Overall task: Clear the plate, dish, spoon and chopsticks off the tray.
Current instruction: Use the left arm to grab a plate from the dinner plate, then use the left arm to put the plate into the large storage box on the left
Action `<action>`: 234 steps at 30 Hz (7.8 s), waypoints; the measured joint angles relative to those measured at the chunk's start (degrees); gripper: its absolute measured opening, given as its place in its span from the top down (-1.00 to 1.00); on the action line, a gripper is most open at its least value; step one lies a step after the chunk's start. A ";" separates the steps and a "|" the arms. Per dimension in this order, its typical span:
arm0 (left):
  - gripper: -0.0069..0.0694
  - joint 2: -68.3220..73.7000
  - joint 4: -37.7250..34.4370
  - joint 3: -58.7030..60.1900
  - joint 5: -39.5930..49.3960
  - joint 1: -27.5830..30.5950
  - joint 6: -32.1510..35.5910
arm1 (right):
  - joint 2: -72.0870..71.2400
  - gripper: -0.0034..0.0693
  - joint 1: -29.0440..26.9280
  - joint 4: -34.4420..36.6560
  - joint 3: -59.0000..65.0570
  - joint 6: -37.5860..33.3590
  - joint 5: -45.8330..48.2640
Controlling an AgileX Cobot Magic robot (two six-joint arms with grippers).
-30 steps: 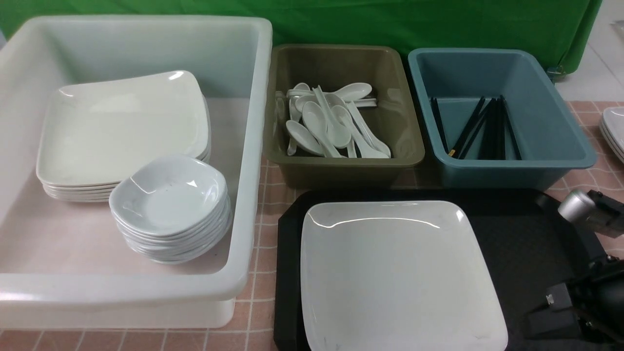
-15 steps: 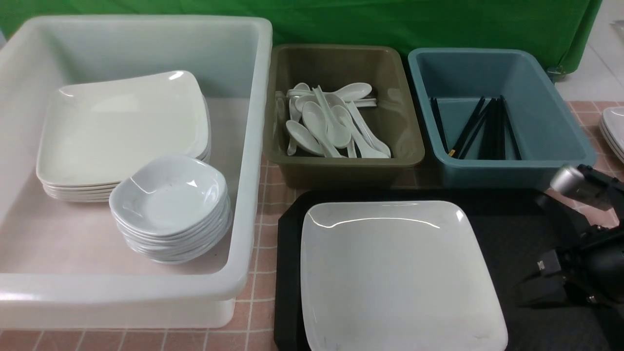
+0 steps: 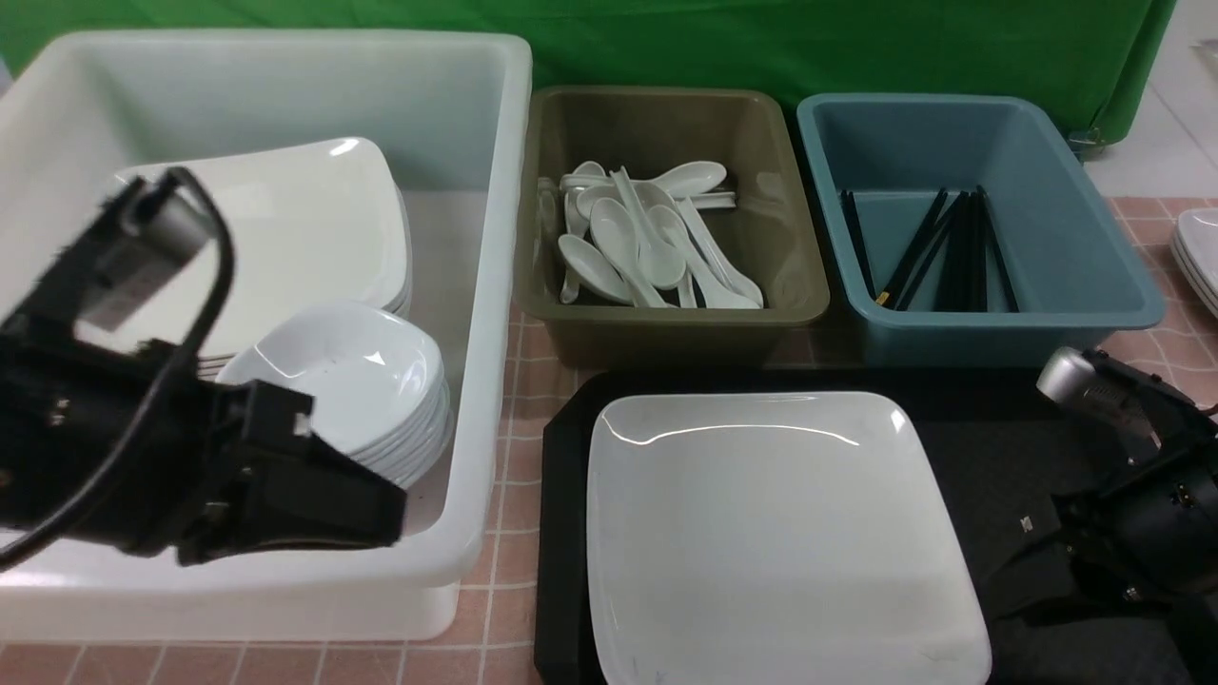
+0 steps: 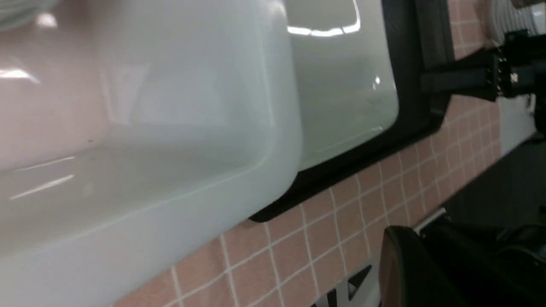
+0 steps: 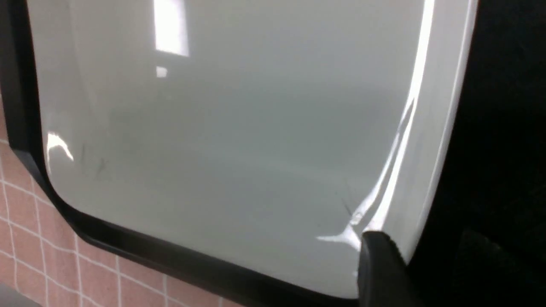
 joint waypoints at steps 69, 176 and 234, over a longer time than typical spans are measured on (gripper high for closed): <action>-0.37 31.03 -14.10 -8.92 -25.98 -29.12 8.16 | 5.61 0.59 -9.83 -6.05 -0.11 4.10 -1.23; 0.44 47.27 -5.66 -14.96 -34.77 -38.83 1.99 | 4.95 0.48 -4.96 -18.40 -2.18 5.95 -1.89; 0.77 21.37 -5.85 -22.48 -24.91 -13.12 -1.15 | -21.25 -0.58 -2.81 -7.56 -7.43 5.52 6.02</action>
